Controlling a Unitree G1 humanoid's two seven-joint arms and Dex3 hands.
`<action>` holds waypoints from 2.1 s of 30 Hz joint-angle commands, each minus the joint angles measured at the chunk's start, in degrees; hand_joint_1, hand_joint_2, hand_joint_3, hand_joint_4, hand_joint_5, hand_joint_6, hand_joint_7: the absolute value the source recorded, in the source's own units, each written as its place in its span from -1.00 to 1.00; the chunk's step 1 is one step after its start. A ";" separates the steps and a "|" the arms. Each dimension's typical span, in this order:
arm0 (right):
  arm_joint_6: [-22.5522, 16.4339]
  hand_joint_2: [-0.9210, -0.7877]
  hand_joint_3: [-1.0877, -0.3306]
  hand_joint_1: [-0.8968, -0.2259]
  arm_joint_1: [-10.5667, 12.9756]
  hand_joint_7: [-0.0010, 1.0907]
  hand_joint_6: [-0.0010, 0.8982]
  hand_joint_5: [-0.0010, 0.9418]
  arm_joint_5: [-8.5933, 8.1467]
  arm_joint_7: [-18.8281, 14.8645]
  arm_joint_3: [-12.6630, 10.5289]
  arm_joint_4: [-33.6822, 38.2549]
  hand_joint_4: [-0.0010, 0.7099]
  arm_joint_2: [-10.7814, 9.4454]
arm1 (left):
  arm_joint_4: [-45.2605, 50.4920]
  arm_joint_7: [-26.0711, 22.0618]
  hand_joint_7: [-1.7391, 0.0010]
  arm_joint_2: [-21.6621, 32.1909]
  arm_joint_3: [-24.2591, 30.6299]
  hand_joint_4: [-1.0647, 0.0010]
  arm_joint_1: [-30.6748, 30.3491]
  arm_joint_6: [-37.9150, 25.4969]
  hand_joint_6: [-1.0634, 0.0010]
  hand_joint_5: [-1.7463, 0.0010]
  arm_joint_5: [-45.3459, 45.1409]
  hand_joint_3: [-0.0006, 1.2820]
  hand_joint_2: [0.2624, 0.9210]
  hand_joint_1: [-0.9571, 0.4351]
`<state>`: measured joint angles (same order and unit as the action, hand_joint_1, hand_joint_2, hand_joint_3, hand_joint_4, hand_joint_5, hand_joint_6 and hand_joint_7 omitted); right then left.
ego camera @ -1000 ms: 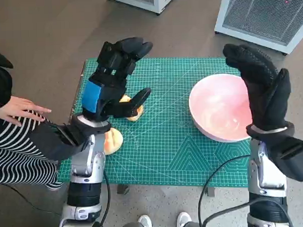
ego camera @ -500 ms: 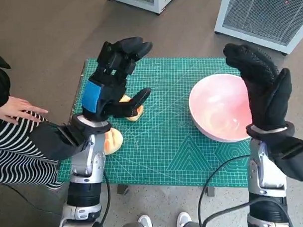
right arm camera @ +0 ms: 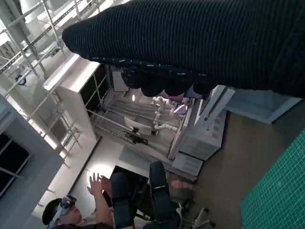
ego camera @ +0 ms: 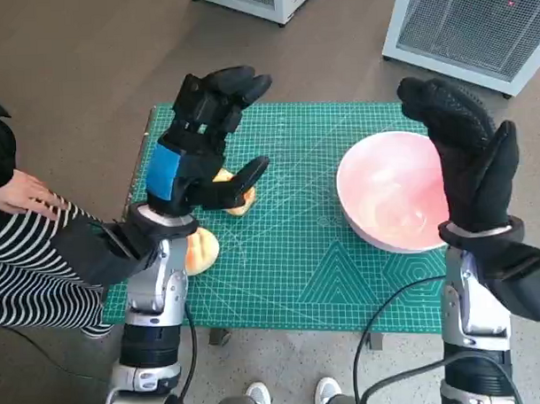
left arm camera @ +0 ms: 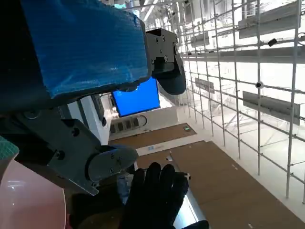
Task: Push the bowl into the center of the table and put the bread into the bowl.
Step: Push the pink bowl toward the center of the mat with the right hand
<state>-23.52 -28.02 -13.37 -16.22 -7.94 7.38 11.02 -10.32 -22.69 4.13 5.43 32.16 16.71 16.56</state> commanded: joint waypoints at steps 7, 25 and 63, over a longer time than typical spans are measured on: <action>-0.66 -1.00 -0.25 -0.64 1.50 0.00 -0.99 -1.00 -1.65 -1.72 -4.27 3.51 -0.49 3.41 | 0.11 0.63 -0.04 -0.77 0.18 0.88 -0.65 0.62 1.00 0.25 0.43 0.06 0.17 0.24; -10.44 -1.00 -0.44 -0.53 -1.04 -0.14 -1.00 -0.96 1.97 9.77 -15.57 26.40 -0.56 8.63 | -0.48 0.56 0.03 -1.20 0.61 0.85 -0.79 0.75 1.00 0.28 1.75 0.03 0.20 0.25; -3.22 -1.00 -0.52 -0.31 -14.76 -0.28 -0.94 -1.00 0.21 8.77 -16.64 63.56 -0.63 4.67 | 1.03 -0.72 0.09 1.03 1.46 0.75 -2.12 0.34 1.00 0.39 2.23 -0.10 0.30 0.24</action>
<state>-28.67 -42.17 -11.83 -6.98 -24.22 69.29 17.10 -10.43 -23.10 4.38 6.58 30.97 17.18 18.39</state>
